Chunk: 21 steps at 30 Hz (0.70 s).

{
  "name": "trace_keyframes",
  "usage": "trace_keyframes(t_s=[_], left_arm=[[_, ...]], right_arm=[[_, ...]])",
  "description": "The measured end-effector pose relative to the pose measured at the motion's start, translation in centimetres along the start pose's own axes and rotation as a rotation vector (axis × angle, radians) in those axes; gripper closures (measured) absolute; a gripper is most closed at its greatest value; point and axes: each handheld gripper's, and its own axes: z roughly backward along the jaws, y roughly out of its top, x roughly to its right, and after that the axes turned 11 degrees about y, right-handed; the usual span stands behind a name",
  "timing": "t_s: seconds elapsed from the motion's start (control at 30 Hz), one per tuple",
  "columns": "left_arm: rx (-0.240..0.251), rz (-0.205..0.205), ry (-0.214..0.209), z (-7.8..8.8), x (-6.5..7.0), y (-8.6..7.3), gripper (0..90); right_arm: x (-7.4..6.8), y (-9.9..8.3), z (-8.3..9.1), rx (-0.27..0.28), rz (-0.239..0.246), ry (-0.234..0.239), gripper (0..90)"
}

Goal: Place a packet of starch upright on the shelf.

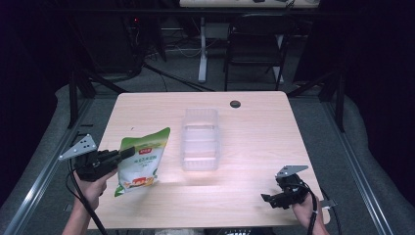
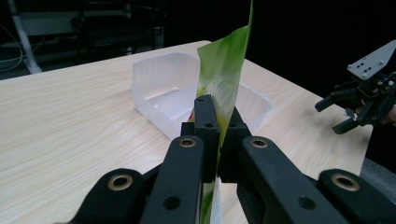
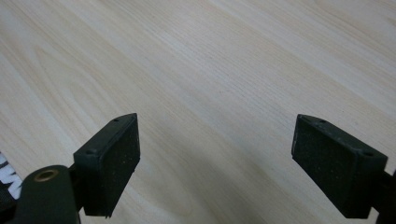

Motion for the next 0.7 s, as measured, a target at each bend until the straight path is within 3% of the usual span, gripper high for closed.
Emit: trace_keyframes(t_s=[0.1, 0.3, 0.43, 0.7], left_arm=[[-0.02, 0.002, 0.012, -0.2, -0.2, 0.4, 89.1], [-0.015, 0.008, 0.021, -0.5, -0.5, 0.9, 89.1], [-0.045, 0.007, 0.025, -1.1, -0.8, 1.5, 89.1], [-0.067, -0.015, 0.029, -2.4, -1.2, 2.5, 89.1]], right_arm=[[0.0, 0.0, 0.0, 0.001, -0.001, -0.003, 15.0], [0.0, 0.0, 0.0, 0.004, -0.003, -0.006, 15.0], [-0.1, 0.1, -0.1, -0.003, 0.001, -0.011, 15.0], [0.0, 0.0, 0.0, 0.0, -0.003, -0.012, 15.0]])
